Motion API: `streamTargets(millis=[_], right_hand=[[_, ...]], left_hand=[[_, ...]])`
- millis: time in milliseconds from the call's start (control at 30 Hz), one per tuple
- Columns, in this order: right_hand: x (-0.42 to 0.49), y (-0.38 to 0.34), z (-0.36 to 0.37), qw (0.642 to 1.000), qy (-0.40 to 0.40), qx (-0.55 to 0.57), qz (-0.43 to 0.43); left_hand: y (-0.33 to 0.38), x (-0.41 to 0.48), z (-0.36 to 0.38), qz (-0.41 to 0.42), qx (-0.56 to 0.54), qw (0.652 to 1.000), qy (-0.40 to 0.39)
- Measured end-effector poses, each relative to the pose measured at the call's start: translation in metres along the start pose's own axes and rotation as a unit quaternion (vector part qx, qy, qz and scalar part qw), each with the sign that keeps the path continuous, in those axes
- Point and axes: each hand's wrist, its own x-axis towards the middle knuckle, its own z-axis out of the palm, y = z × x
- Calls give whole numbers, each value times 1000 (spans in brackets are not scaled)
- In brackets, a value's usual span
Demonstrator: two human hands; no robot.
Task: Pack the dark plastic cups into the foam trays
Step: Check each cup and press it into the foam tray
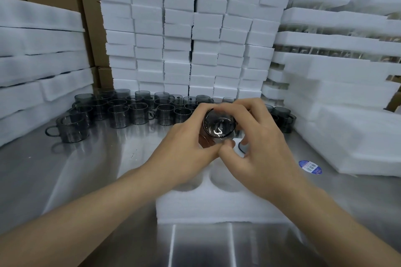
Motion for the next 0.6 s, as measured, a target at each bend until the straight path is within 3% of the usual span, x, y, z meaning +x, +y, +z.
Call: streamTargets(millis=[600], right_hand=[[0,3,3,993,-90,-40,59]], left_hand=[[0,1,0,-29,39,998,-32]])
